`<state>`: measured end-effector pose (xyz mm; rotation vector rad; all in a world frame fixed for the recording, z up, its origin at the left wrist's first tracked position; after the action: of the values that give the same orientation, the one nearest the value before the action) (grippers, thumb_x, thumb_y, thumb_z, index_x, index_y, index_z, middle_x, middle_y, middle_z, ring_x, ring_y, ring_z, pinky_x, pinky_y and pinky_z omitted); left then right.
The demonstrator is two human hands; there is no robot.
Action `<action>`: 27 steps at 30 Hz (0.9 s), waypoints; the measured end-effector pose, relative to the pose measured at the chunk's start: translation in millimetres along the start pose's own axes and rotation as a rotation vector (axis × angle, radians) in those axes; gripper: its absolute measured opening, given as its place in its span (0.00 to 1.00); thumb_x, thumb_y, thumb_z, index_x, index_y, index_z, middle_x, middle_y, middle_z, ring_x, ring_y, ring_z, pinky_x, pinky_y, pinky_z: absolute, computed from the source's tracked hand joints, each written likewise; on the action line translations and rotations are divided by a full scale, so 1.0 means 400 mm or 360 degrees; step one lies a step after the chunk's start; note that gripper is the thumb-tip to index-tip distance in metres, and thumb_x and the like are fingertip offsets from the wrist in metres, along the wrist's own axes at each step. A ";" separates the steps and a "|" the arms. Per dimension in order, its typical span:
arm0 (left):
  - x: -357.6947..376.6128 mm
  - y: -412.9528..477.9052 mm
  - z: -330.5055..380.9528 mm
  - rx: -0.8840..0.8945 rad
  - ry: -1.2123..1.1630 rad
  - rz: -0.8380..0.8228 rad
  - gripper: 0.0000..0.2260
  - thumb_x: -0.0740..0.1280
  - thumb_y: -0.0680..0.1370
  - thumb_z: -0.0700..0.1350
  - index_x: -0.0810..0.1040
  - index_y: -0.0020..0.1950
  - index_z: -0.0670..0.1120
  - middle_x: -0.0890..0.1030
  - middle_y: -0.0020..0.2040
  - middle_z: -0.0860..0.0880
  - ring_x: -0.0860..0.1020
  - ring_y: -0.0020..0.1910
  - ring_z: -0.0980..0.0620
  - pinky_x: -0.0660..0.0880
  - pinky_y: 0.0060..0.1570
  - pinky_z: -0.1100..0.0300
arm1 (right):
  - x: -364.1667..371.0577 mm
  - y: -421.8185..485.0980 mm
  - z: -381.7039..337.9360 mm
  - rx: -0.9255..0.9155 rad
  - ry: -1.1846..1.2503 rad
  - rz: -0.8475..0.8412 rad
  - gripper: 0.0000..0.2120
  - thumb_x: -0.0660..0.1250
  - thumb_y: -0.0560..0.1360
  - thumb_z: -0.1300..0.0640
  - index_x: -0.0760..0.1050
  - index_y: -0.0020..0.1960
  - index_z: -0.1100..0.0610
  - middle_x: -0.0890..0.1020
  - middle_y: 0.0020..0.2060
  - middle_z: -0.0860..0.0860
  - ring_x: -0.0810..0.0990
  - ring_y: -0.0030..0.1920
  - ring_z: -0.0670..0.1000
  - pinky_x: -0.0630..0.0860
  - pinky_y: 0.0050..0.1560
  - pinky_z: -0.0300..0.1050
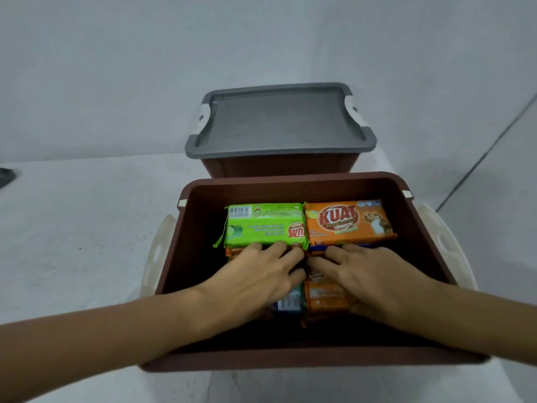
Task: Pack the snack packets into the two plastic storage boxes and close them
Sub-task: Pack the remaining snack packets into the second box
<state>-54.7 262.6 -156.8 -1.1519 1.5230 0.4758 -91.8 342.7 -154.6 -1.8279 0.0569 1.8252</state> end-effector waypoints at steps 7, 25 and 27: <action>-0.002 0.012 0.009 -0.0083 -0.0048 0.0054 0.23 0.65 0.76 0.49 0.62 0.66 0.42 0.65 0.65 0.43 0.67 0.61 0.44 0.69 0.46 0.52 | -0.004 0.000 -0.014 -0.0041 -0.0055 0.0027 0.26 0.61 0.77 0.57 0.57 0.72 0.54 0.62 0.69 0.52 0.62 0.67 0.53 0.70 0.60 0.48; -0.092 -0.195 -0.248 -0.0531 -0.0891 0.0600 0.15 0.65 0.75 0.55 0.75 0.61 0.55 0.76 0.54 0.56 0.75 0.51 0.57 0.72 0.44 0.63 | -0.295 0.083 -0.047 -0.0034 0.0086 0.0696 0.21 0.66 0.73 0.47 0.71 0.65 0.47 0.76 0.57 0.46 0.73 0.58 0.50 0.74 0.50 0.45; -0.086 -0.293 -0.329 -0.0690 -0.0946 0.0790 0.14 0.66 0.75 0.54 0.76 0.59 0.52 0.78 0.52 0.55 0.76 0.51 0.56 0.73 0.48 0.59 | -0.357 0.136 -0.090 -0.0080 0.0111 0.0858 0.21 0.68 0.72 0.49 0.73 0.64 0.49 0.77 0.55 0.50 0.74 0.57 0.53 0.75 0.51 0.49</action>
<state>-25.9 119.4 -52.5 -0.8186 1.1855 1.4059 -91.9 232.8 -42.5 -2.0491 0.5851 2.1234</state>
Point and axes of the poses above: each hand's wrist, its own y-axis towards the middle knuckle, its own x-axis out of the palm, z = x × y, the point moved 7 cm from there along y, towards the middle knuckle
